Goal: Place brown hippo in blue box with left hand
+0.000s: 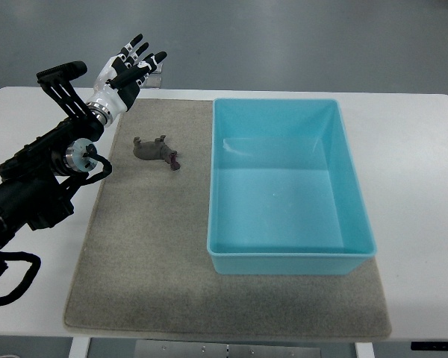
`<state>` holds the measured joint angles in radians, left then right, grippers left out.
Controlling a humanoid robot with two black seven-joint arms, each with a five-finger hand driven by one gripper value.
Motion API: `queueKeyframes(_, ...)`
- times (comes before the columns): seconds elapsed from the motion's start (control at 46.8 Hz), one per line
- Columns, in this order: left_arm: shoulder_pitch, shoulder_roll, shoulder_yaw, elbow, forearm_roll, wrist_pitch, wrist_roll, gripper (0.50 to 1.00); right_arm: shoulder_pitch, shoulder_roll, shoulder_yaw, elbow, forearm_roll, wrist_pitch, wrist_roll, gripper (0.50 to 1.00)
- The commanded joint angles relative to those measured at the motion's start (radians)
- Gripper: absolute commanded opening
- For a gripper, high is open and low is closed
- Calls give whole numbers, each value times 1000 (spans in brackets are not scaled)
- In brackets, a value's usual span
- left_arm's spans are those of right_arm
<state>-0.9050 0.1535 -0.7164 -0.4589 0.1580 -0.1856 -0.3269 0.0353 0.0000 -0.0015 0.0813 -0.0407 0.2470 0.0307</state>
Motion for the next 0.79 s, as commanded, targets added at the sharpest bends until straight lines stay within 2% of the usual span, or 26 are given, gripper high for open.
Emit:
queueKeyframes(0.0,0,0,0,0,0,0,-1,999,0,0,0,0,-1,0,0,936)
queueKeyframes(0.77,-15,5,0,5,2,2,-1,999,0,0,0,0,-1,0,0,936)
